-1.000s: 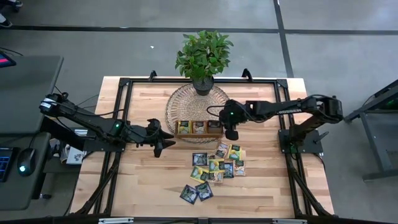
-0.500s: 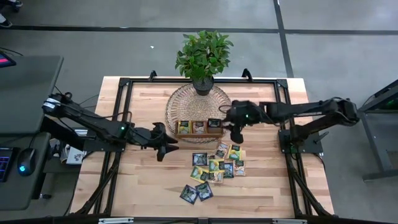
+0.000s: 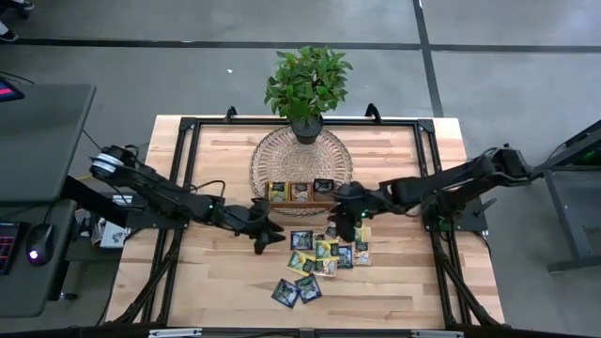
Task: Pick & Place Tea
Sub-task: Put the violet tea bag into the right section of the wooden organizer
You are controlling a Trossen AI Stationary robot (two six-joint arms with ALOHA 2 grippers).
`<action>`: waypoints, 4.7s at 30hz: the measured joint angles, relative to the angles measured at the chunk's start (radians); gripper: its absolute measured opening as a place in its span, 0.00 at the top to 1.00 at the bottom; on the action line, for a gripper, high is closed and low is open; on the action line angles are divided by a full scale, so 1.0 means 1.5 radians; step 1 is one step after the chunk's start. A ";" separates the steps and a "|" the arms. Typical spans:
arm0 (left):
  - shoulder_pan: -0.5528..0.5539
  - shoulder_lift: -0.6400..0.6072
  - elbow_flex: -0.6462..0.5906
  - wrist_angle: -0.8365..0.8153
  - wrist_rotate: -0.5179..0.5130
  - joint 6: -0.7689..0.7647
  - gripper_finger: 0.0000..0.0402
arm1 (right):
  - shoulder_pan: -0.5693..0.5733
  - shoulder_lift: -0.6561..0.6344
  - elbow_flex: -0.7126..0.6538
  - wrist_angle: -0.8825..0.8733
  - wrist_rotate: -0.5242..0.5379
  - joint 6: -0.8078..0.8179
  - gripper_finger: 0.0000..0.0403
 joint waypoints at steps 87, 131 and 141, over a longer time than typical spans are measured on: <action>0.000 0.245 0.134 -0.072 -0.015 -0.182 0.54 | 0.070 0.289 -0.001 0.281 0.078 0.509 0.79; 0.000 0.083 0.107 -0.102 -0.004 -0.040 0.54 | 0.060 0.162 0.001 0.245 0.018 0.297 1.00; -0.038 -0.027 0.020 -0.098 -0.087 -0.046 0.54 | 0.016 0.044 0.101 -0.084 -0.014 0.140 1.00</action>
